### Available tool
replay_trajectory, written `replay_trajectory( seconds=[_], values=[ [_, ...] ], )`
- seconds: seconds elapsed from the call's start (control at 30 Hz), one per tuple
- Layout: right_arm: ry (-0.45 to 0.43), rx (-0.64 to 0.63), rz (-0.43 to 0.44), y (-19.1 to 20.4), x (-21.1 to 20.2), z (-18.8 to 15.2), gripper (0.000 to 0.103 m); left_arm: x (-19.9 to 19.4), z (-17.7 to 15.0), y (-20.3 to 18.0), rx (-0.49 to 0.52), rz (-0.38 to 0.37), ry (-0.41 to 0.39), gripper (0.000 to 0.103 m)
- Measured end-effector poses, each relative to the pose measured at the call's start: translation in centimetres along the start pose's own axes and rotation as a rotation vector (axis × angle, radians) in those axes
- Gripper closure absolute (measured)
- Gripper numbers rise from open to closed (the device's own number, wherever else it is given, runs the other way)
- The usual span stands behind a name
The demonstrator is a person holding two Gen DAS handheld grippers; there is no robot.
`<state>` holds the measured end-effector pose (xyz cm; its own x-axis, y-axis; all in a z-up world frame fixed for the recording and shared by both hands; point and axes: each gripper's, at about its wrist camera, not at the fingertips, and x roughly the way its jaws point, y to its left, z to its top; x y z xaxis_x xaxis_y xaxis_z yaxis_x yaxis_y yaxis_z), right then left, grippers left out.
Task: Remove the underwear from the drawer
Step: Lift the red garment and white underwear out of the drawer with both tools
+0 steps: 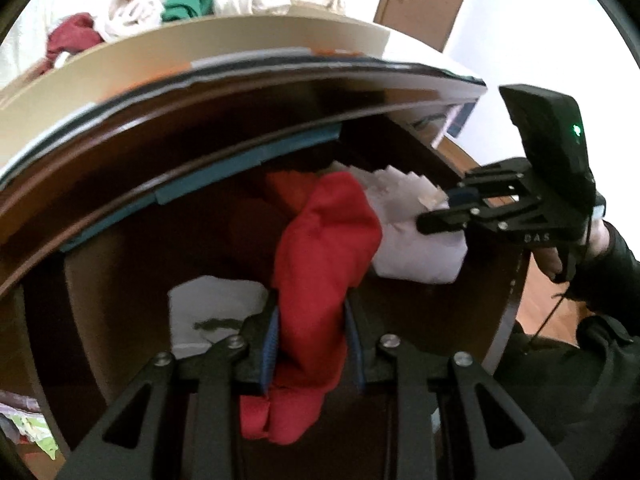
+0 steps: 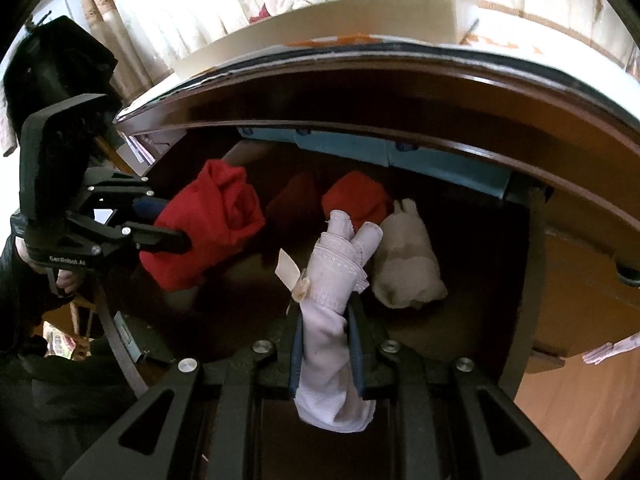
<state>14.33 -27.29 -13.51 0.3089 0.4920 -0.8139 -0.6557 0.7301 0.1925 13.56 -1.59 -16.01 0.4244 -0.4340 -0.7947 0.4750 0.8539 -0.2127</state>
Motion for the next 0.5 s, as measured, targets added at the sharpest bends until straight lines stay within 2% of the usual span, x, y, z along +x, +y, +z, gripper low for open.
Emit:
replay_trajectory(
  seconds=[0.33,0.5],
  values=[
    [-0.085,-0.045,-0.020,0.4,-1.0,-0.4,0.082,-1.9,-0.7,-0.9,-0.011,0.108,-0.155,0.076],
    [-0.121,-0.050,-0.015,0.4,-1.5,-0.5,0.082,-2.5,-1.5,0.0,-0.036,0.114,-0.214,0.076]
  ],
)
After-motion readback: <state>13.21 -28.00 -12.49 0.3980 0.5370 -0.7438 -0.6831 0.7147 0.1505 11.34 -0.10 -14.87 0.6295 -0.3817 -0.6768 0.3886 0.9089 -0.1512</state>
